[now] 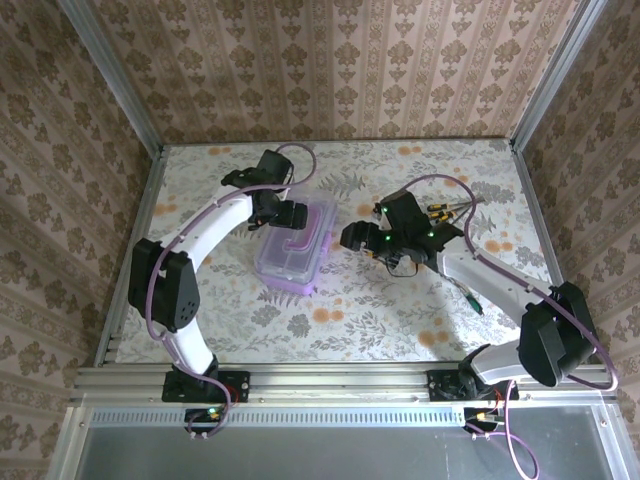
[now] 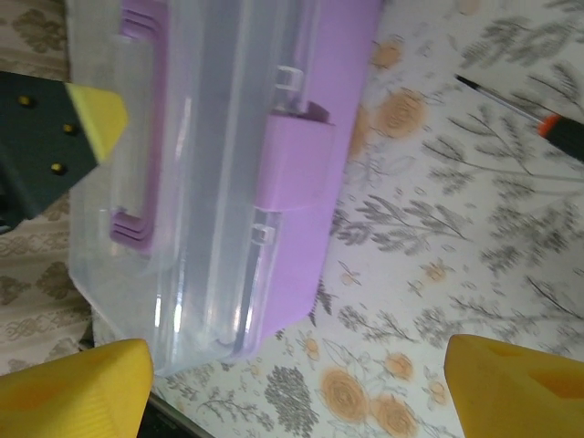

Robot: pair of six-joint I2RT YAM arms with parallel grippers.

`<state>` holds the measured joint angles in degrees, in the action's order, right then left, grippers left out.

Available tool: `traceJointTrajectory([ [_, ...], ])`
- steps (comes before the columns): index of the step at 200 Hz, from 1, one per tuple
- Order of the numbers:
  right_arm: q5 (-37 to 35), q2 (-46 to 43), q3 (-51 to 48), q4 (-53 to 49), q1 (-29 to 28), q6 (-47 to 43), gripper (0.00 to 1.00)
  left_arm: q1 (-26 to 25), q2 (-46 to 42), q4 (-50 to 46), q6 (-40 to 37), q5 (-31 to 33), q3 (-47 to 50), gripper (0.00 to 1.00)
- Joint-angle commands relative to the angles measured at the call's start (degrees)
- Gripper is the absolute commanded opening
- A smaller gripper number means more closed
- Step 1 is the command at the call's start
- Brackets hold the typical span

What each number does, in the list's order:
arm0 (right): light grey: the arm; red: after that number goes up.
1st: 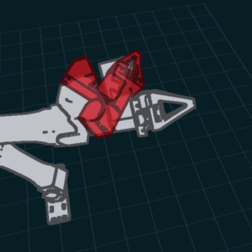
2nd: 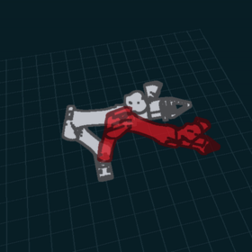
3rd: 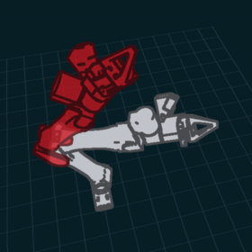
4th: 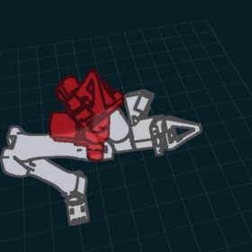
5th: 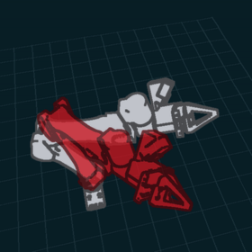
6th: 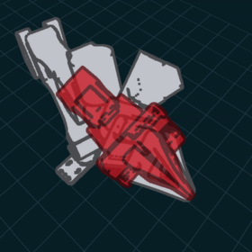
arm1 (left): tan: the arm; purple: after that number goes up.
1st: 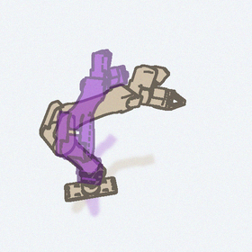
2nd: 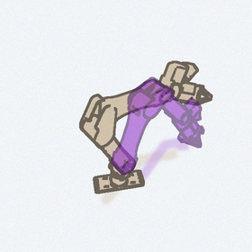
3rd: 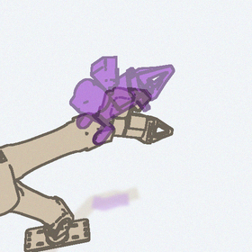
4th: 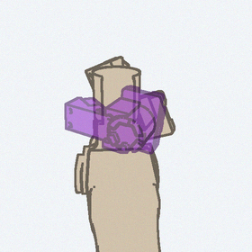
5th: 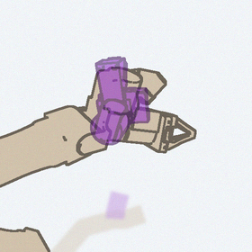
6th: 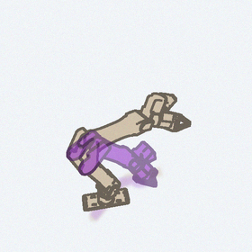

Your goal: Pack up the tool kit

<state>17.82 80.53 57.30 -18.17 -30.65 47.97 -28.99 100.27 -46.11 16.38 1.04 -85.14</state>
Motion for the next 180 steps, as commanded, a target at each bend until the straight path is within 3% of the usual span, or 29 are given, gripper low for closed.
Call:
traceJointTrajectory([
  [1, 4.0, 2.1, -0.8, 8.3, 0.0, -1.7, 0.85, 0.7, 0.3, -1.3, -1.9, 0.1, -0.5, 0.88],
  [27, 8.1, 4.8, -1.4, 15.2, 0.0, -0.8, 0.84, 1.0, 1.5, -1.6, -2.1, -0.8, -1.1, 0.86],
  [68, 7.6, 7.1, -3.7, 20.3, 1.1, 1.2, 0.85, 1.5, 3.2, -1.1, -2.0, -2.5, -0.6, 0.84],
  [104, 11.4, 9.8, -7.9, 30.6, 3.5, 7.7, 0.85, 1.3, 4.4, -1.4, -2.1, -2.1, -0.5, 0.82],
  [146, 13.3, 12.8, -8.5, 34.4, 3.9, 7.8, 0.84, 1.0, 4.5, -1.4, -2.3, -2.0, -0.6, 0.76],
  [180, 15.9, 17.5, -10.1, 43.9, 5.0, 11.5, 0.84, 0.8, 5.7, -1.0, -2.5, -2.6, -0.6, 0.74],
])
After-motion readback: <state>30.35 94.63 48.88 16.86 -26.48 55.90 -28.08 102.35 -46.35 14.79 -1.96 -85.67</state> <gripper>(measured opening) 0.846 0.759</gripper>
